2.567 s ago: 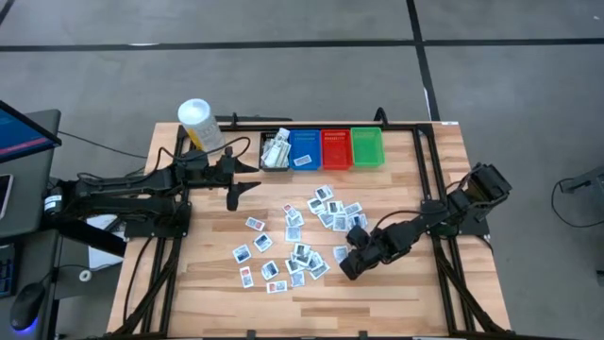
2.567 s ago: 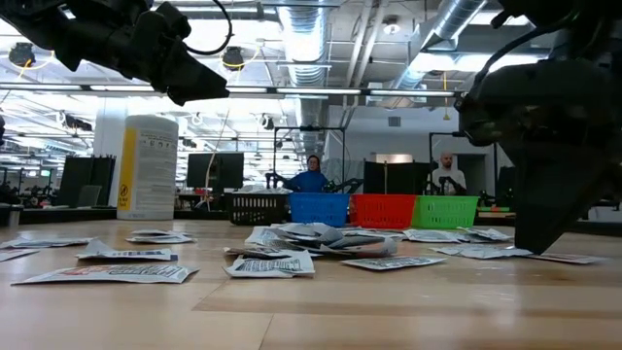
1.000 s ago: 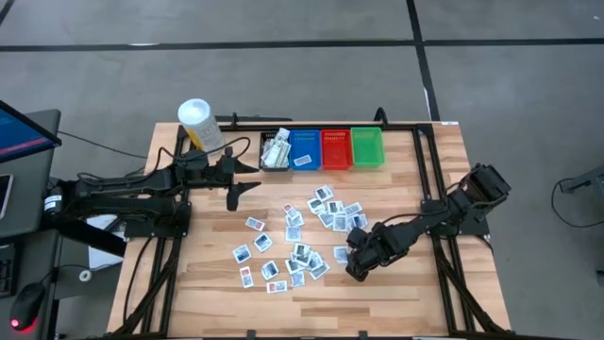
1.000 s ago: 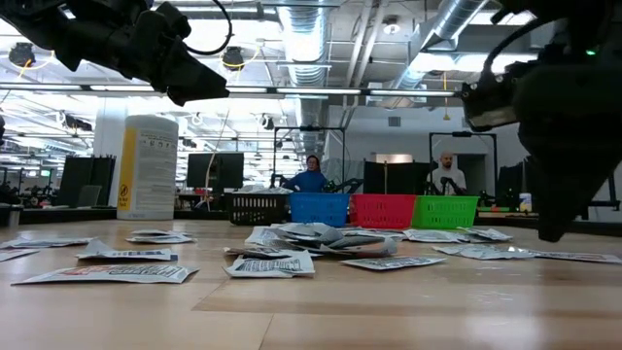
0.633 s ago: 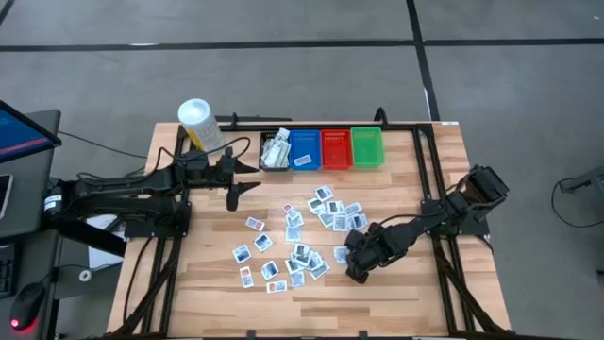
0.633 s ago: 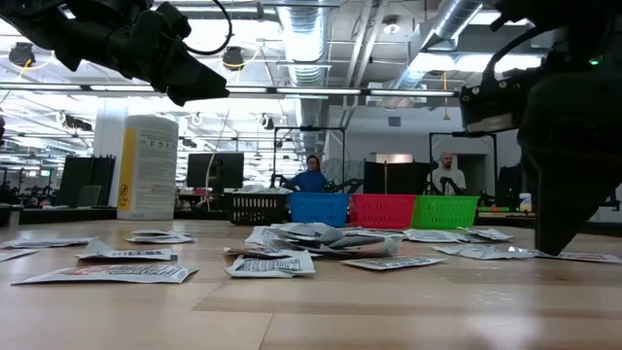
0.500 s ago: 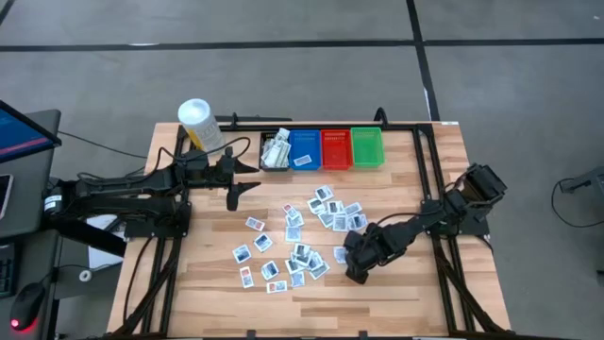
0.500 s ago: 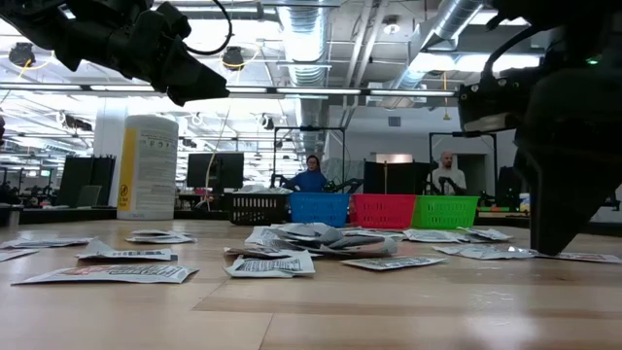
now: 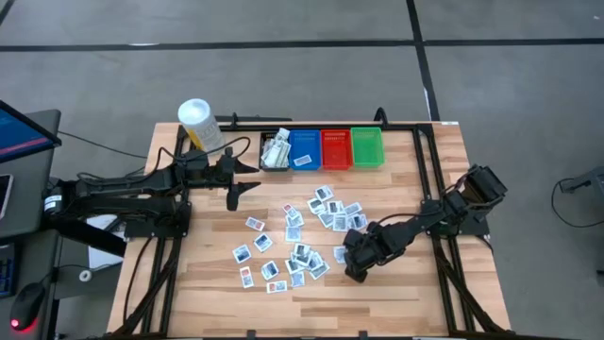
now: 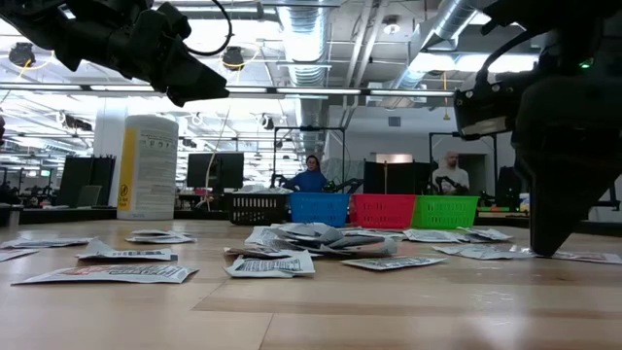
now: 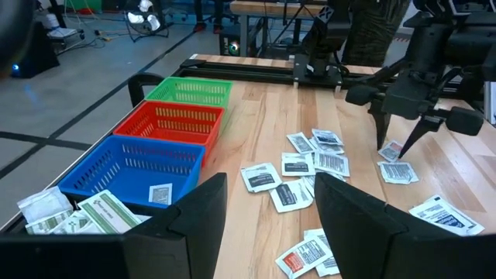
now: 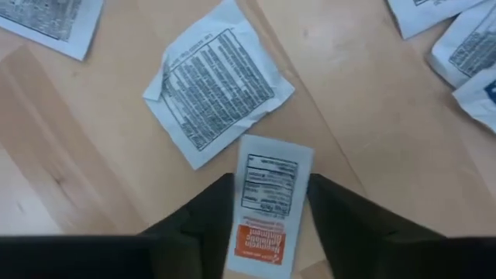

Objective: Pick & Place First Aid Supplies
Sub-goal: Put the orange ointment pack in the blue bin

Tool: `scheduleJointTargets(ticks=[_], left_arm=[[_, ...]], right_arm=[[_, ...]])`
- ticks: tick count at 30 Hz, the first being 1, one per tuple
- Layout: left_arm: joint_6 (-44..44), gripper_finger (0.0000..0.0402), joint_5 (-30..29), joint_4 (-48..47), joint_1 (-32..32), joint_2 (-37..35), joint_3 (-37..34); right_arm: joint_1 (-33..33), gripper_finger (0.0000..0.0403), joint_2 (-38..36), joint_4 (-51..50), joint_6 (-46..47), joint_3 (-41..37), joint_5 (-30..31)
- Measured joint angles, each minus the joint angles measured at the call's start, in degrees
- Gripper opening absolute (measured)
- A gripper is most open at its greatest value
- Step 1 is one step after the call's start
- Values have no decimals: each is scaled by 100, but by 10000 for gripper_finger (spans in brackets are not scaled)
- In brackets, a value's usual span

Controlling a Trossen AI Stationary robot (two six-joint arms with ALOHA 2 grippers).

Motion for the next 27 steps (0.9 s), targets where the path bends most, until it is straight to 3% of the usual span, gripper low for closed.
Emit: scheduleJointTargets(ticks=[7, 16, 27], left_arm=[[-1, 197, 2, 0, 0, 0, 0], [-1, 197, 0, 0, 0, 0, 0], [-1, 197, 0, 1, 0, 0, 0]], right_arm=[[-15, 73, 37, -268, 17, 181, -7], [-9, 9, 39, -205, 82, 225, -113], [-43, 1, -319, -316, 113, 221, -182]])
